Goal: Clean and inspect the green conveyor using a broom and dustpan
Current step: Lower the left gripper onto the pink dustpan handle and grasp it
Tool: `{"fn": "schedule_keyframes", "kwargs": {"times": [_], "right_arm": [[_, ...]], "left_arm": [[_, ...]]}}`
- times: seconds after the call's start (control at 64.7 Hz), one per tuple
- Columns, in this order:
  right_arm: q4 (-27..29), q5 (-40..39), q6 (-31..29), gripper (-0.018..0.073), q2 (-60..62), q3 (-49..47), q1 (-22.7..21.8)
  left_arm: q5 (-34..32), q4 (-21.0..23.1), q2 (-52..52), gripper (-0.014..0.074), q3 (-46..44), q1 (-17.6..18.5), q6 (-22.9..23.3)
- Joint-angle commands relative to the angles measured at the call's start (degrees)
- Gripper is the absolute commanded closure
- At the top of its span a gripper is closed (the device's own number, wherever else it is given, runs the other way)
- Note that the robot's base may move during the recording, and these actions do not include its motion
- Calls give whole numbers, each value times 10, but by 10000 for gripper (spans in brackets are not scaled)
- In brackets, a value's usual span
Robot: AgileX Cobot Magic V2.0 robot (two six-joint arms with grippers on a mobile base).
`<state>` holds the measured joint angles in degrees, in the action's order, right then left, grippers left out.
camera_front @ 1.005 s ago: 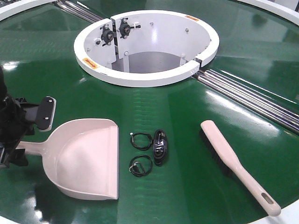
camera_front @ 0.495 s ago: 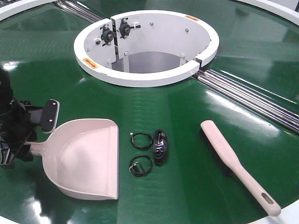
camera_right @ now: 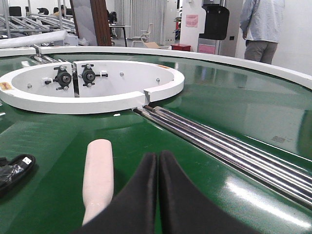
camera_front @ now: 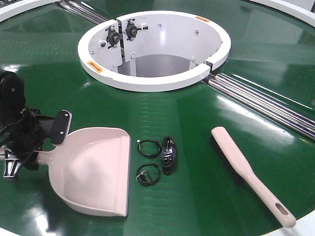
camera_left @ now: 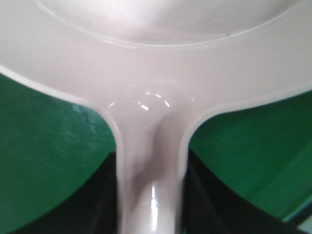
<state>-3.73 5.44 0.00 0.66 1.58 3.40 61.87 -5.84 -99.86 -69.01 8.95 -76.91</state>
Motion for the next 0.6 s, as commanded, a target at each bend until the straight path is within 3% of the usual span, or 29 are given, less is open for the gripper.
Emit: {"fn": "schedule_keyframes", "kwargs": {"times": [0.0, 0.402, 0.587], "right_arm": [[-3, -43, 0, 568, 6, 2, -5], [-3, -43, 0, 568, 7, 2, -5], [-3, -43, 0, 568, 7, 2, -5]], "left_arm": [[39, -18, 28, 604, -15, 4, 23], [61, -19, 34, 604, -62, 7, 83], [49, -73, 33, 604, -63, 39, 84]]}}
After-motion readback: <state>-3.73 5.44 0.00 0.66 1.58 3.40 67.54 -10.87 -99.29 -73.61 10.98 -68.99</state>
